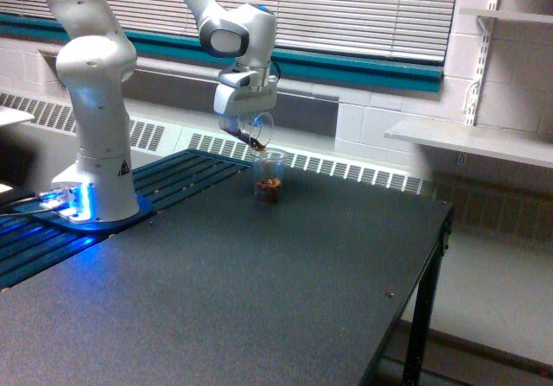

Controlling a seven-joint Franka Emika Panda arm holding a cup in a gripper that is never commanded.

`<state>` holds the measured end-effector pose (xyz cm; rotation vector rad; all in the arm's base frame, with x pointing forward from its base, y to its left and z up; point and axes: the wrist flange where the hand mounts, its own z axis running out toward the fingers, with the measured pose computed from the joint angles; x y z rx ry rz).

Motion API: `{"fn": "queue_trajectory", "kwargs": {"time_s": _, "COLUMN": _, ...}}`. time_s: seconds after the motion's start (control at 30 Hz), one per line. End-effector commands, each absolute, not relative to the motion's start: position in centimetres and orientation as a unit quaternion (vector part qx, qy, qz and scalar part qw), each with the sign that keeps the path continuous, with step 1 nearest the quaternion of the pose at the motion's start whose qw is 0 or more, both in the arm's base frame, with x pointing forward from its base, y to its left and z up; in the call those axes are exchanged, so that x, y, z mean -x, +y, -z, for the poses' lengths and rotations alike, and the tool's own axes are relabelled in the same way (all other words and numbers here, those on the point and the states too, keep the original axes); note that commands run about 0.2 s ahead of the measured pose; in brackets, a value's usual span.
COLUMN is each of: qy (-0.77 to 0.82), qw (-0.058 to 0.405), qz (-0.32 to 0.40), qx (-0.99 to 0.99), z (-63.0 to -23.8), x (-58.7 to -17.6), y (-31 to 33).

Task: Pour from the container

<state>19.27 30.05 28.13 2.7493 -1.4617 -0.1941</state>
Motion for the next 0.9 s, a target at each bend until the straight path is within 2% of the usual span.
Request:
{"fn": "queue_trajectory", "kwargs": {"time_s": 0.03, "qy": -0.452, "qw": 0.013, "qz": 0.062, "qx": -0.89, "z": -28.5, "x": -19.7, "y": 29.8}}
{"fn": "queue_trajectory", "kwargs": {"time_s": 0.9, "qy": -0.419, "qw": 0.034, "qz": 0.063, "qx": -0.905, "z": -28.5, "x": -20.7, "y": 28.6}}
